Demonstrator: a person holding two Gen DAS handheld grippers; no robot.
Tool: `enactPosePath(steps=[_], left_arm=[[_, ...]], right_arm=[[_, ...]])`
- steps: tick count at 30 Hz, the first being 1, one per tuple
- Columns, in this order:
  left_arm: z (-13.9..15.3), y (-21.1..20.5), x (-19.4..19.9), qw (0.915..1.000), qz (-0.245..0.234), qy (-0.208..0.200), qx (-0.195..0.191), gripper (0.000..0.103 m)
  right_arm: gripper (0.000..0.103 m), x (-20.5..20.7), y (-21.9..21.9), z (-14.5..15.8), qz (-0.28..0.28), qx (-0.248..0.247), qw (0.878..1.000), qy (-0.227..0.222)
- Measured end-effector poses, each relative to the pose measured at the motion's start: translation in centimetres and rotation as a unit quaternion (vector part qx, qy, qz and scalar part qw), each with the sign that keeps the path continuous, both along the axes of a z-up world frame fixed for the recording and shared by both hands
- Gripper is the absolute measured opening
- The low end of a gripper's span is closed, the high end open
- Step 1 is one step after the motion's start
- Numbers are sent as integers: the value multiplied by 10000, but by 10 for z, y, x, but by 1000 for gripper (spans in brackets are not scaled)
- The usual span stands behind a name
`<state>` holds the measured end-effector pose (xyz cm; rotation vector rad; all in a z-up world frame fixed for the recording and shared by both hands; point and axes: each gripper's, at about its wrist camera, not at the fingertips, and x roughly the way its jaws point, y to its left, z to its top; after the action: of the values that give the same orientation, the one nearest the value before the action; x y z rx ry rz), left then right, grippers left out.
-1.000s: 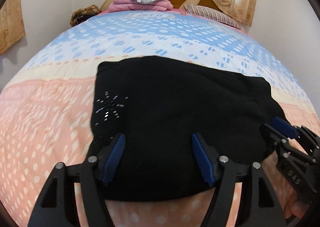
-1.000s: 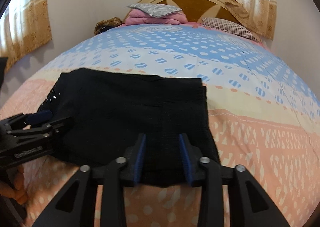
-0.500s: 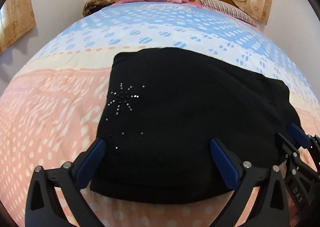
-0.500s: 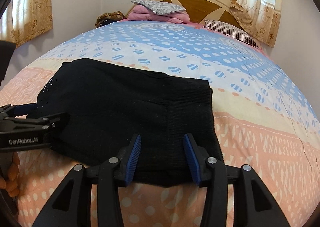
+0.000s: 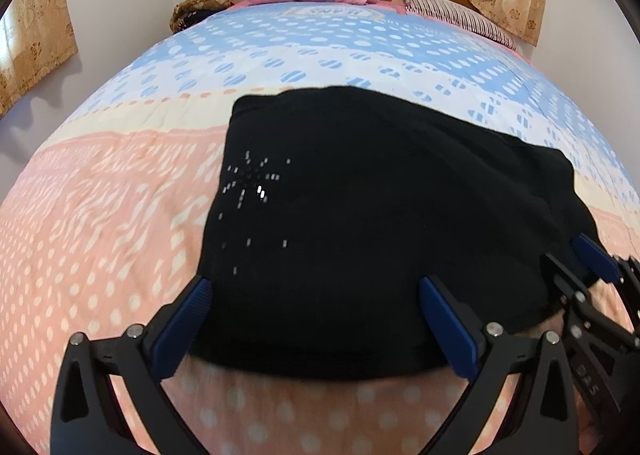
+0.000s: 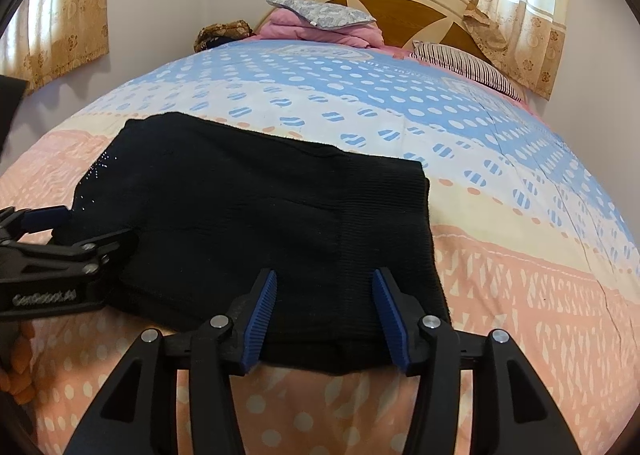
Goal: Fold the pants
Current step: 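Open both grippers and pull them back from the folded pants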
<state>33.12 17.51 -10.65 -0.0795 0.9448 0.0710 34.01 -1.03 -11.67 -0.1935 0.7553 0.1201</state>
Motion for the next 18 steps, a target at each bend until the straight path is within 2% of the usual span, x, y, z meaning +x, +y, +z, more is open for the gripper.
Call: enactPosePath(steps=[4,6,8,11,12,18], left_arm=[[4,-2,-19,9999,-65,80,55,103],[2,-2,-30,9998,-100,153,45,103],[-5,-4,-40,9994,-80,328,37,103],[-13,-9,-53,9992,-98,314,245,103],[-12,-11,-59,9990,-125,263,324,103],[-7,-14,-84,9990,-131,176,392,103]], right_arm=[[54,-7,6,5,49,-330,9994,127],[64,-19,4,9,54,-241,9997,83],[83,-33,3,5,124,-75,9996,234],[84,-47,4,-15,133,15,9964,832],[84,-57,2,-13,85,42,9978,662],[84,-88,-1,-11,42,-78,9978,652]])
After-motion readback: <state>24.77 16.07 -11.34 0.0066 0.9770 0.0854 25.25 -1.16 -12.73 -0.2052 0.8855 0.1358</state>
